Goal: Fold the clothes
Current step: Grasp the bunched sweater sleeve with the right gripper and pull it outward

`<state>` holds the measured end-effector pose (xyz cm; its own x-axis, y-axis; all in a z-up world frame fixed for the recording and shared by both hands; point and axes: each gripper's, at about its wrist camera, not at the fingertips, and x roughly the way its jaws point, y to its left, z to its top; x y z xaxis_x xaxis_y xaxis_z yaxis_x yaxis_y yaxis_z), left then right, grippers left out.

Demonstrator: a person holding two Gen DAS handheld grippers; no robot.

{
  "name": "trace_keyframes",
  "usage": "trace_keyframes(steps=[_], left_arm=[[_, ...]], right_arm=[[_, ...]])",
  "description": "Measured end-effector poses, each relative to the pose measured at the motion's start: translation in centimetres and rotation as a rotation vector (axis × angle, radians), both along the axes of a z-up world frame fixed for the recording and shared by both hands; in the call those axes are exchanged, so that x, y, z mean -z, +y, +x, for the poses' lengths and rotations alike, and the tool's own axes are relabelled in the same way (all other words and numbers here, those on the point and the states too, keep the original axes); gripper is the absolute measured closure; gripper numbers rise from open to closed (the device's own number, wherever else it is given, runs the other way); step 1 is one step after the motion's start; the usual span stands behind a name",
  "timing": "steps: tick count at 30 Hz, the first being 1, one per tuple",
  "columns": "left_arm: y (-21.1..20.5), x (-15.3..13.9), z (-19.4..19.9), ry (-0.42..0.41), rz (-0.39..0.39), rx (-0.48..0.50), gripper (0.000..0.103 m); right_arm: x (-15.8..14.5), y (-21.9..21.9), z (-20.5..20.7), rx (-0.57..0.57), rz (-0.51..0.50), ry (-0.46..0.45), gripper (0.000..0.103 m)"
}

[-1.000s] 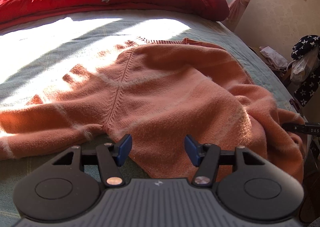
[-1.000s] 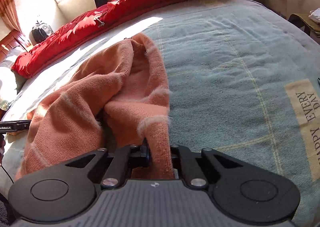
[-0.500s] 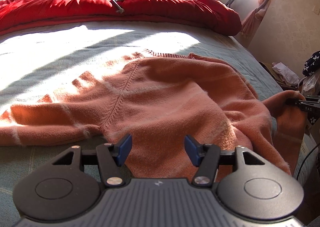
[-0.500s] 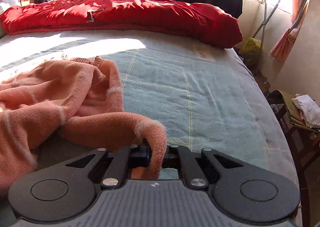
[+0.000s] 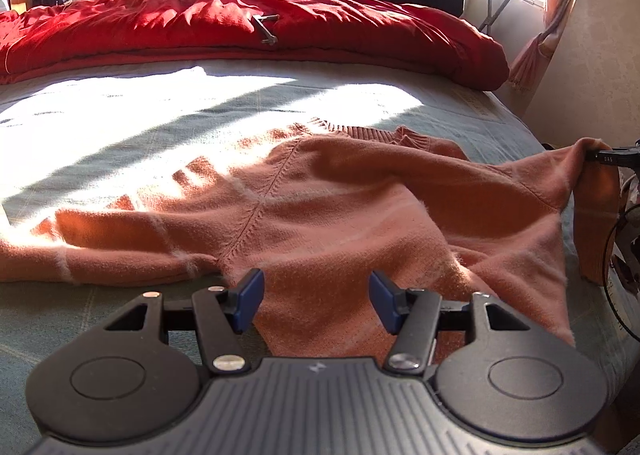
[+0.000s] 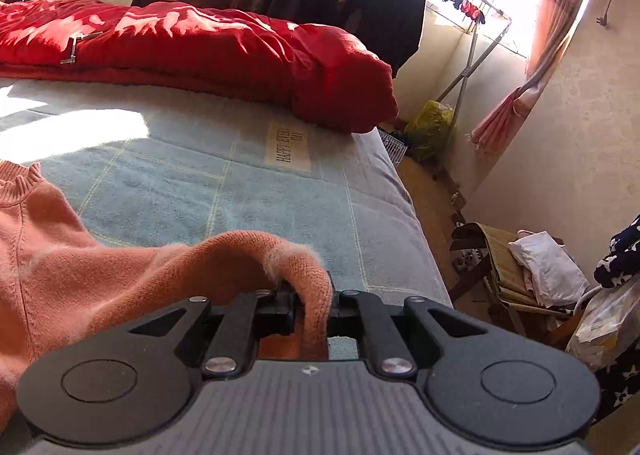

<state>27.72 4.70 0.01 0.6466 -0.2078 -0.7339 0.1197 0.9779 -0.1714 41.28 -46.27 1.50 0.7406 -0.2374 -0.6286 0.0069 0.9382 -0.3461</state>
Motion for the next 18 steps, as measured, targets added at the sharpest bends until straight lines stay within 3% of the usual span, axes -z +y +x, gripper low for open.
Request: trace_keyframes(steps=[3, 9, 11, 18], left_arm=[[0.3, 0.0, -0.2, 0.001, -0.004, -0.019, 0.045], [0.9, 0.1, -0.5, 0.004, -0.011, -0.058, 0.044], [1.1, 0.1, -0.7, 0.005, -0.013, -0.071, 0.044], [1.0, 0.3, 0.6, 0.011, -0.001, -0.077, 0.044]], right_arm=[[0.7, 0.2, 1.9, -0.004, -0.06, 0.013, 0.082], [4.8, 0.4, 3.8, 0.005, -0.095, 0.178, 0.067], [5.3, 0.1, 3.1, 0.0, -0.099, 0.197, 0.056], [2.5, -1.3, -1.4, -0.033, -0.018, 0.152, 0.04]])
